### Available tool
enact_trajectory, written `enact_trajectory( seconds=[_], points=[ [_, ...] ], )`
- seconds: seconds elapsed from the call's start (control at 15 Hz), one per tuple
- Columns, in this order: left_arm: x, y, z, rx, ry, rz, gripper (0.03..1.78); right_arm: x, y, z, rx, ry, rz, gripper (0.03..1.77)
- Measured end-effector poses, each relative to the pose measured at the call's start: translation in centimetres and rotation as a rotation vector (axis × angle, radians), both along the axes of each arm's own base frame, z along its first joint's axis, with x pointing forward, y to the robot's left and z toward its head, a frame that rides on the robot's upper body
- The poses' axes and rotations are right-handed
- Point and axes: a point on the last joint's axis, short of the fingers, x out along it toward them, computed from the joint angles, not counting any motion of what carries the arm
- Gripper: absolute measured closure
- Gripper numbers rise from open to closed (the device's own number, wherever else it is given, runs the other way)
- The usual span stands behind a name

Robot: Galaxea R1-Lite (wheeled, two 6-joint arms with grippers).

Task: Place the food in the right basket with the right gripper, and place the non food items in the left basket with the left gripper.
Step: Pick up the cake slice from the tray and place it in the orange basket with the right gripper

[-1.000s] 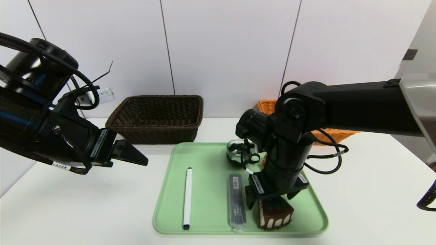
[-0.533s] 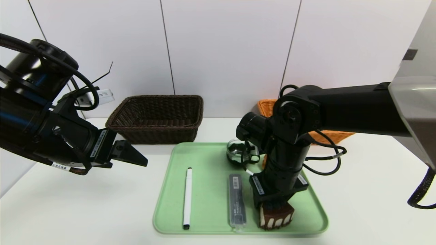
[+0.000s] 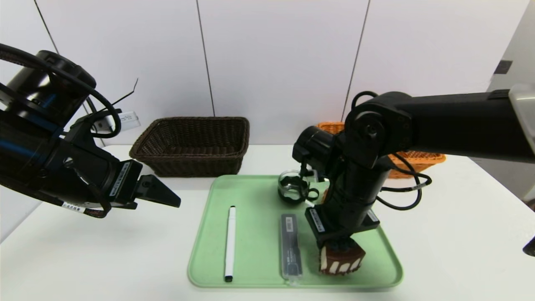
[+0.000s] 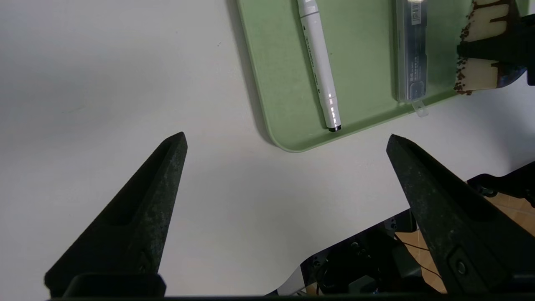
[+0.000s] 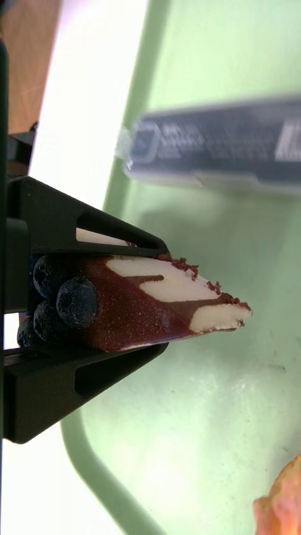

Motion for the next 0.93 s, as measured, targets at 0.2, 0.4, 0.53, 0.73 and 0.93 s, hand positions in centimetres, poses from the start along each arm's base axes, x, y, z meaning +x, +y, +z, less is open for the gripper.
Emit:
enact_trajectory(
  seconds=[0.2, 0.4, 0.53, 0.73, 0.93],
  points=[
    [-0.1, 0.0, 0.1, -0.001, -0.006, -0.002, 0.12, -0.5, -0.5, 2.7, 0.066, -0.067, 0.001, 1.23],
    [-0.2, 0.1, 0.1, 0.000, -0.006, -0.002, 0.12, -0.1, -1.7, 6.7, 0.195, -0.194, -0.048, 1.23],
    [-0.2, 0.0, 0.1, 0.000, -0.007, -0.004, 0.12, 1.3, -2.9, 8.7, 0.289, -0.333, -0.147, 1.23],
    [0.0, 0.0, 0.0, 0.001, -0.004, -0.003, 0.12, 4.5, -5.5, 10.7, 0.402, -0.547, -0.381, 1.23],
    [0.0, 0.0, -0.1, 0.001, 0.004, -0.004, 0.12, 7.6, -8.0, 10.8, 0.488, -0.636, -0.575, 1.23]
  ],
)
